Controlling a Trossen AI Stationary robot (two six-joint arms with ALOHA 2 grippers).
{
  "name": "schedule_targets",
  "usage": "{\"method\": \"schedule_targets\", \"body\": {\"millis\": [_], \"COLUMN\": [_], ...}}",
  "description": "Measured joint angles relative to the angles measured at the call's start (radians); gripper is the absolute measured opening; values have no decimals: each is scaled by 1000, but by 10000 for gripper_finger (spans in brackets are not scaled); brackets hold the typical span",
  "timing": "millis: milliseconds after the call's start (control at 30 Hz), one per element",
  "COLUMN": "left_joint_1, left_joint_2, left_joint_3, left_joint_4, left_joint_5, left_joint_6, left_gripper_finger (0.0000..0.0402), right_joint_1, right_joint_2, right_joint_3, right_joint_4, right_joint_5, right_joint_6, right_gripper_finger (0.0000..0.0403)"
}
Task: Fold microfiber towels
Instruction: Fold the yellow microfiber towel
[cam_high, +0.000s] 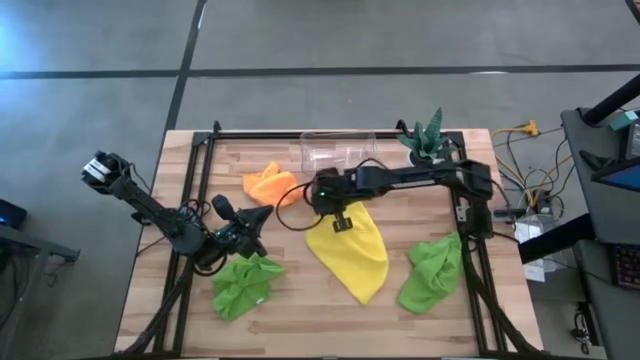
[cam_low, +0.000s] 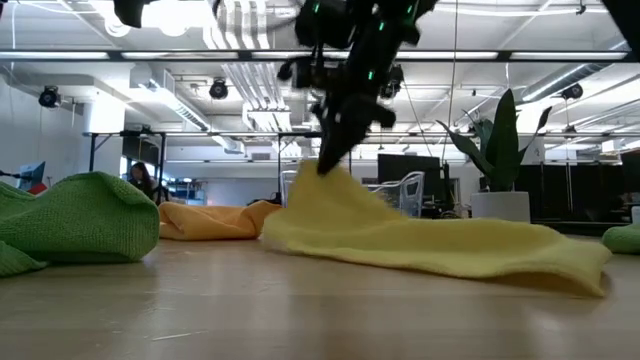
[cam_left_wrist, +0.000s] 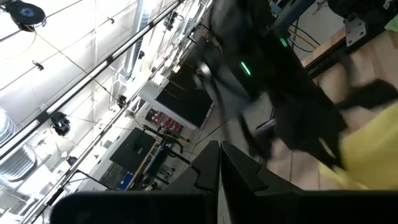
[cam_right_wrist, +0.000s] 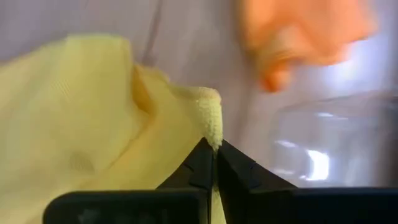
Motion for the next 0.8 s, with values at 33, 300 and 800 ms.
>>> {"method": "schedule_targets", "body": {"millis": [33,300,800], "left_joint_1": [0,0,3], "left_joint_2": [0,0,7], "left_joint_3": [0,0,0], "left_joint_4": [0,0,1], "left_joint_5": [0,0,108], "left_joint_6": [0,3,-6], "left_gripper_finger": [0,0,0], "right_joint_1": [8,74,160], "right_joint_2": [-27,-240,-463], "right_joint_3": [0,-3,-6], "right_joint_4": [-3,5,141], "right_joint_5": [31,324,624], "right_joint_6": [2,18,-11], "right_gripper_finger": [9,9,9]}}
